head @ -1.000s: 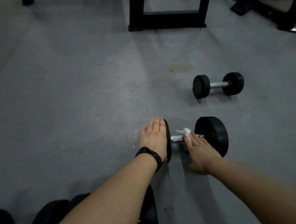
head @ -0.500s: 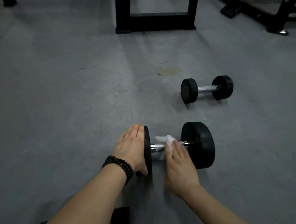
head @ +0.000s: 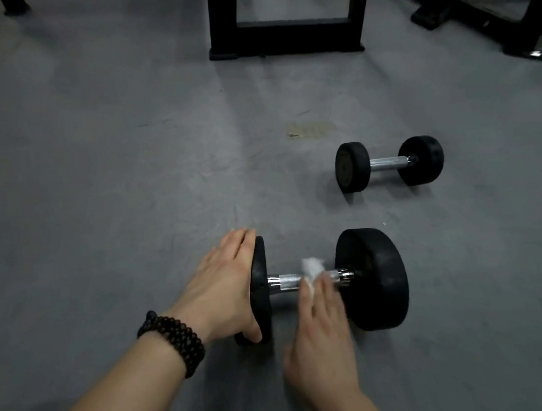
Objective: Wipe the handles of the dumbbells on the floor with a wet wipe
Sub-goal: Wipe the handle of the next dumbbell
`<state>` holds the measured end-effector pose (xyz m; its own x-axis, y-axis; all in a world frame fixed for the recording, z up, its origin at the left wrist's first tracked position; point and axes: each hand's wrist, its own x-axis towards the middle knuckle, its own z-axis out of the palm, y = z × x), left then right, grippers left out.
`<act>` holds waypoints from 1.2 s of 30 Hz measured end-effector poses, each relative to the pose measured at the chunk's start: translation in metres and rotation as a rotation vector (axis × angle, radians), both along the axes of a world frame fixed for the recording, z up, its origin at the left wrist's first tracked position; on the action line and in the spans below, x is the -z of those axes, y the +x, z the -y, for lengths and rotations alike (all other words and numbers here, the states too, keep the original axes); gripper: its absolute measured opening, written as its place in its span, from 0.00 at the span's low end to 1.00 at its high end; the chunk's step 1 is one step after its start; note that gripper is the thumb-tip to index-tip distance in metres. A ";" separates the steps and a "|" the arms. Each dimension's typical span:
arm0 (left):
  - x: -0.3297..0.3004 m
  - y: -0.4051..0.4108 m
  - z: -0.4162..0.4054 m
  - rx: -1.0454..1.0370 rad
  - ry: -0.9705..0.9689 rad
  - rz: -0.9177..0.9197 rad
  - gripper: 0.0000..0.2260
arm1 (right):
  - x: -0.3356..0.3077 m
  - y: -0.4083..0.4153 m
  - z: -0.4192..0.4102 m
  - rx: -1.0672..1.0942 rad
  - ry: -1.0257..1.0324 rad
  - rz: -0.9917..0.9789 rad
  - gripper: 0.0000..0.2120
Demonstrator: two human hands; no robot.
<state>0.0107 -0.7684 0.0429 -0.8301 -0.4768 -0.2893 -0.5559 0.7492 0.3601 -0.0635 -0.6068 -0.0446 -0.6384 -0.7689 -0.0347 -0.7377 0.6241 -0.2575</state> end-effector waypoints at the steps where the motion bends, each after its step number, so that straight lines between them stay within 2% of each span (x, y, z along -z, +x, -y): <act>1: -0.001 0.003 -0.003 -0.011 -0.019 -0.023 0.67 | 0.002 0.007 0.002 -0.086 0.000 0.007 0.47; 3: 0.002 0.012 -0.011 -0.049 -0.087 -0.094 0.62 | 0.006 0.009 0.002 -0.147 0.032 0.012 0.46; 6: 0.008 0.029 -0.026 -0.065 -0.233 -0.155 0.56 | 0.004 -0.005 -0.001 0.097 0.040 -0.015 0.47; 8: 0.015 0.031 -0.034 -0.049 -0.295 -0.132 0.57 | 0.002 -0.009 0.000 0.191 0.032 0.037 0.49; 10: 0.020 0.024 -0.042 -0.037 -0.344 -0.074 0.62 | 0.004 -0.005 0.003 0.123 -0.030 0.062 0.49; 13: 0.027 0.017 -0.044 -0.070 -0.345 -0.041 0.67 | 0.008 0.003 0.003 -0.110 -0.088 -0.007 0.45; 15: 0.029 0.013 -0.044 -0.089 -0.326 -0.050 0.66 | 0.006 -0.009 -0.001 -0.022 -0.061 -0.006 0.41; 18: 0.028 0.009 -0.043 -0.111 -0.310 -0.061 0.66 | 0.004 -0.019 0.000 0.151 -0.076 0.049 0.44; 23: 0.025 0.007 -0.038 -0.103 -0.308 -0.031 0.66 | 0.008 -0.005 0.003 -0.102 -0.062 -0.026 0.39; 27: 0.020 0.006 -0.035 -0.076 -0.291 -0.046 0.59 | 0.005 -0.021 0.004 0.150 -0.005 -0.038 0.44; 33: 0.014 0.008 -0.030 -0.065 -0.300 -0.087 0.57 | 0.002 -0.017 0.020 0.143 0.099 -0.035 0.50; 36: 0.022 0.008 -0.027 -0.049 -0.315 -0.109 0.55 | -0.006 -0.021 0.023 0.221 0.067 -0.028 0.50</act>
